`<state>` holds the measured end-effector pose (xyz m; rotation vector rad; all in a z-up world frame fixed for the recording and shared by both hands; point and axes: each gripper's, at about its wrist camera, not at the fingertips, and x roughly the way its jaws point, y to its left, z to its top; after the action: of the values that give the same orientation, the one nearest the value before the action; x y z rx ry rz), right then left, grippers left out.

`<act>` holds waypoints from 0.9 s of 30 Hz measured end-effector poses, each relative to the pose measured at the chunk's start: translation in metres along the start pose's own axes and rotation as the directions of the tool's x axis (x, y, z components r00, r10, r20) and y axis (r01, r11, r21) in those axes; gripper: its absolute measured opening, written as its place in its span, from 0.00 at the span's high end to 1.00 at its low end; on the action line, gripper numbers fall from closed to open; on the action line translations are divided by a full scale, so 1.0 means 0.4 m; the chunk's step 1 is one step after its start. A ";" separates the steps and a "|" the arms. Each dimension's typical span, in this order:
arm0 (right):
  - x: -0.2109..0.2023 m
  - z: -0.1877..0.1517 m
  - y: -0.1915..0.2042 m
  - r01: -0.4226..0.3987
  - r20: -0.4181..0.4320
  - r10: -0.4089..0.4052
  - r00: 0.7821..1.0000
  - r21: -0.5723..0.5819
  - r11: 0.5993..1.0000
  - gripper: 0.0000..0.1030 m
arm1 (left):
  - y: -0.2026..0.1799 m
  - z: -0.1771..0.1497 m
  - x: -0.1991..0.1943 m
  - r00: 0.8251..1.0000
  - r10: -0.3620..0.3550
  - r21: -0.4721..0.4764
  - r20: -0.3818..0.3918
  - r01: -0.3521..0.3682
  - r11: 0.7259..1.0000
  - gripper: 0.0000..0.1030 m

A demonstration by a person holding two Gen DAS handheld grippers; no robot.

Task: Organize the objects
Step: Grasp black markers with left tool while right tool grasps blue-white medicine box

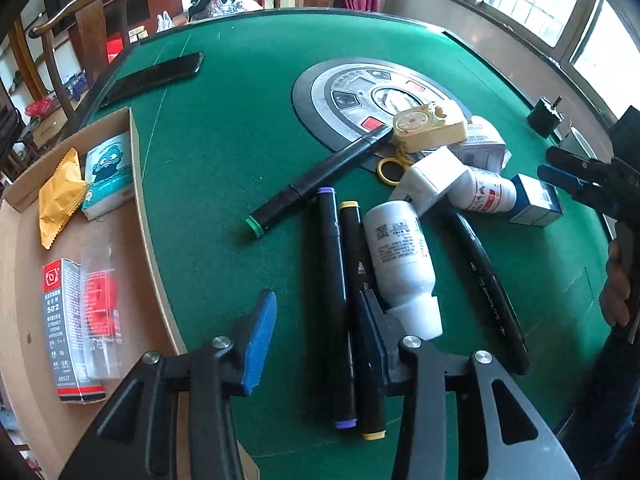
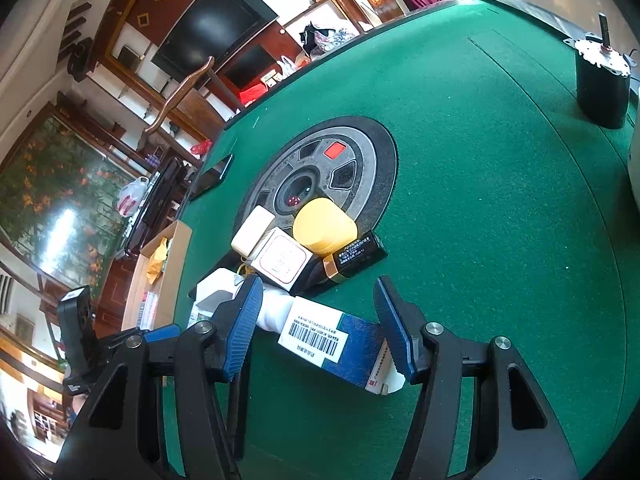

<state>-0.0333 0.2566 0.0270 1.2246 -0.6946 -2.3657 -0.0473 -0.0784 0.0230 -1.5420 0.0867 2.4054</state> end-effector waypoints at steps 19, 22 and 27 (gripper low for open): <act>0.009 -0.008 0.005 0.000 -0.011 0.000 1.000 -0.001 1.000 0.44 | -0.039 0.023 0.047 0.996 0.076 0.069 -0.043 -0.073 0.995 0.75; 0.008 -0.010 0.012 0.009 -0.019 -0.009 1.000 -0.022 1.000 0.44 | -0.074 -0.007 0.037 0.994 0.112 0.072 -0.008 -0.112 0.991 0.85; 0.016 -0.015 0.015 0.015 -0.055 -0.018 0.998 -0.055 0.998 0.44 | -0.088 -0.038 0.026 0.995 0.098 0.038 0.020 -0.099 0.994 0.85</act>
<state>-0.0311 0.2466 0.0233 1.2725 -0.6003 -2.3381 -0.0284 -0.0458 0.0105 -1.5329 0.2097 2.4771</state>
